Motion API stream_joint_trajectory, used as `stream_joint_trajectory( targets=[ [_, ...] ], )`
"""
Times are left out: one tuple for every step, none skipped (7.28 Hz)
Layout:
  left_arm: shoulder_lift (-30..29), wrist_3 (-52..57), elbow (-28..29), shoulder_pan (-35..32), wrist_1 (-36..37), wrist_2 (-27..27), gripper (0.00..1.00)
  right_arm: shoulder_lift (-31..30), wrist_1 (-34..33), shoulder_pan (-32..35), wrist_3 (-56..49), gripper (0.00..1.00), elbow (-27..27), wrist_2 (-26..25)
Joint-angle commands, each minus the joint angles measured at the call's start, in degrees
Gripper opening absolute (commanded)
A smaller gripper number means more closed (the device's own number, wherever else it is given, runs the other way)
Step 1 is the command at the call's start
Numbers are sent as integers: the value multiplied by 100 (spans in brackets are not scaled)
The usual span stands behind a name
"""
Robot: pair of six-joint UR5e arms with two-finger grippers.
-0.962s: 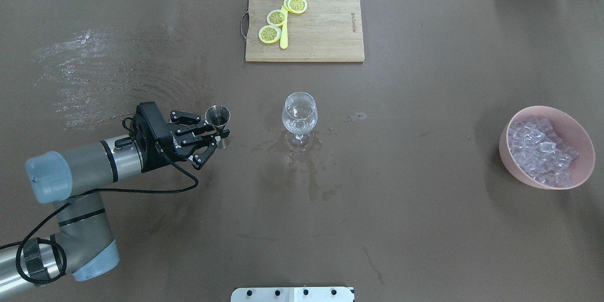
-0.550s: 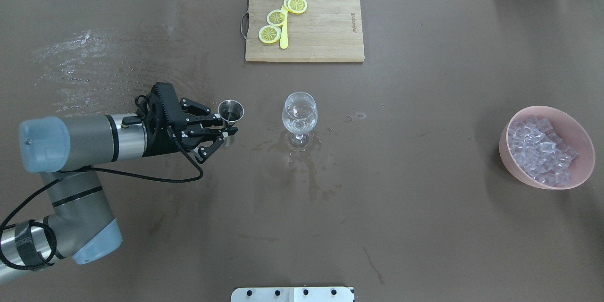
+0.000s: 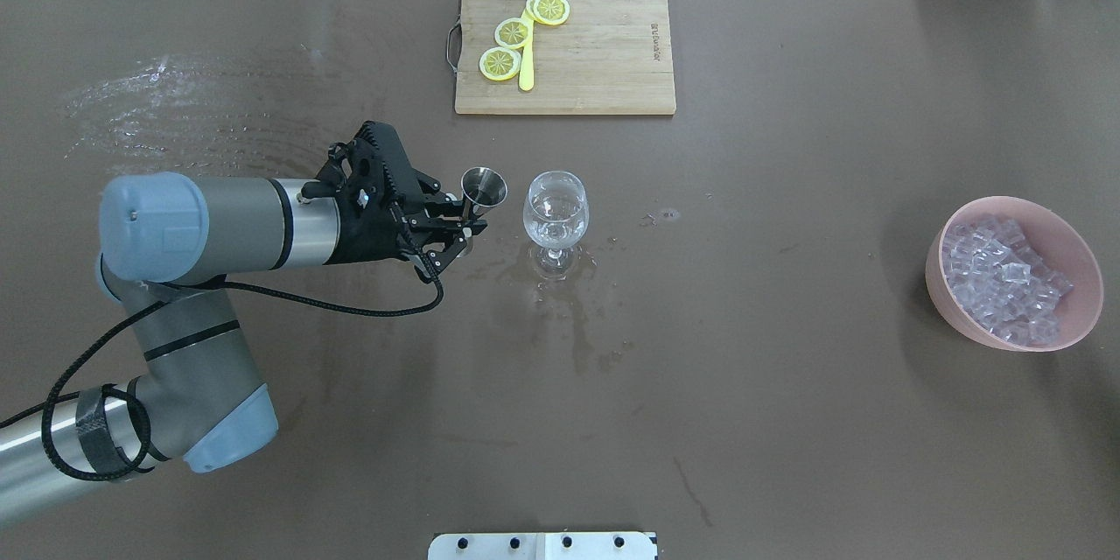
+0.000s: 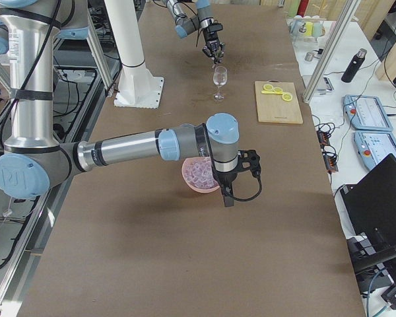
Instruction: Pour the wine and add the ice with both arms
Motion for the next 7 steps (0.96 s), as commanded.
stream_joint_trajectory(
  targets=[
    [-154,173,-5,10,363,1,0,0,0,6,17,100,2,0],
    [-154,286,-5,10,408,-8,0,0,0,6,17,100,2,0],
    [-215,296,-144,10,756,-8,0,0,0,6,17,100,2,0],
    [-312,426,-407,10,1290,1,0,0,0,6,17,100,-6,0],
    [-365,445,-583,10,1713,10,0,0,0,6,17,100,-6,0],
    [-374,524,-594,10,1831,27,0,0,0,6,17,100,-6,0],
    [-513,690,-629,10,2258,45,0,0,-8,6,17,100,-6,0]
  ],
)
